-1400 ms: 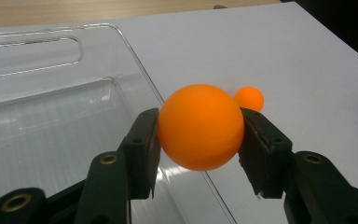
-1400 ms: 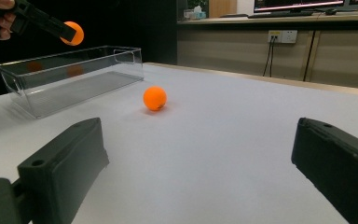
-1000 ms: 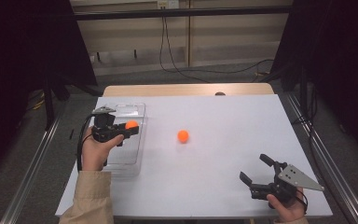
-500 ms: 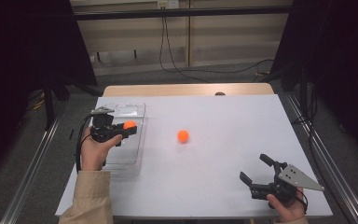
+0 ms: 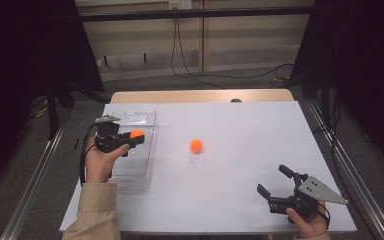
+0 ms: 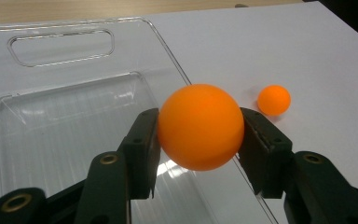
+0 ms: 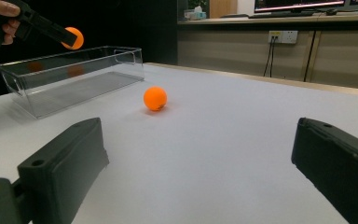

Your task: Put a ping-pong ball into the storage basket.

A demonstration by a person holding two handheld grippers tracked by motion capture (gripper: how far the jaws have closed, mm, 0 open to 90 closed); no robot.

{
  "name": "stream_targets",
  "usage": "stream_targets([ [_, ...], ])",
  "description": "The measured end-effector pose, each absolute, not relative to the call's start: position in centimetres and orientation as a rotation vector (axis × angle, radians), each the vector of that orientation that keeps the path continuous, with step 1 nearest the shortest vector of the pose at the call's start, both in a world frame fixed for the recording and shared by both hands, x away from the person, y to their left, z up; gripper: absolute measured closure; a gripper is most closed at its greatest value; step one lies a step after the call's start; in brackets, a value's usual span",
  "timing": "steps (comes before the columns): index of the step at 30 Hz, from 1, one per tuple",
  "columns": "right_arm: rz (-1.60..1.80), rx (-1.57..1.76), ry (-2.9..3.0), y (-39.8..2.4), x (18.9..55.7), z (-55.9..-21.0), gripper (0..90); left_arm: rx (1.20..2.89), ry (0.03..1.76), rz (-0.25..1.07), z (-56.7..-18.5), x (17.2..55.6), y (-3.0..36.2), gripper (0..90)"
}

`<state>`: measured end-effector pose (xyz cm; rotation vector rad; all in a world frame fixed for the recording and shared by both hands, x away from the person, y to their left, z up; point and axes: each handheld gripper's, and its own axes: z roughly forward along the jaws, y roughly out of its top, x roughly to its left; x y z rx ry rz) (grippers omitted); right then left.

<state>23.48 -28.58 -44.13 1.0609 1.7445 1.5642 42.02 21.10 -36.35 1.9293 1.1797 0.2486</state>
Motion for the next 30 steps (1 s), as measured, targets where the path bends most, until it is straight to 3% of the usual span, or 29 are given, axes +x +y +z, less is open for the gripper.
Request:
stream_targets([
  [30,1.563,1.059,1.746,-28.60,23.46,-44.14,2.1,1.933,1.215,0.301,-36.78,42.22,21.63,50.7],
])
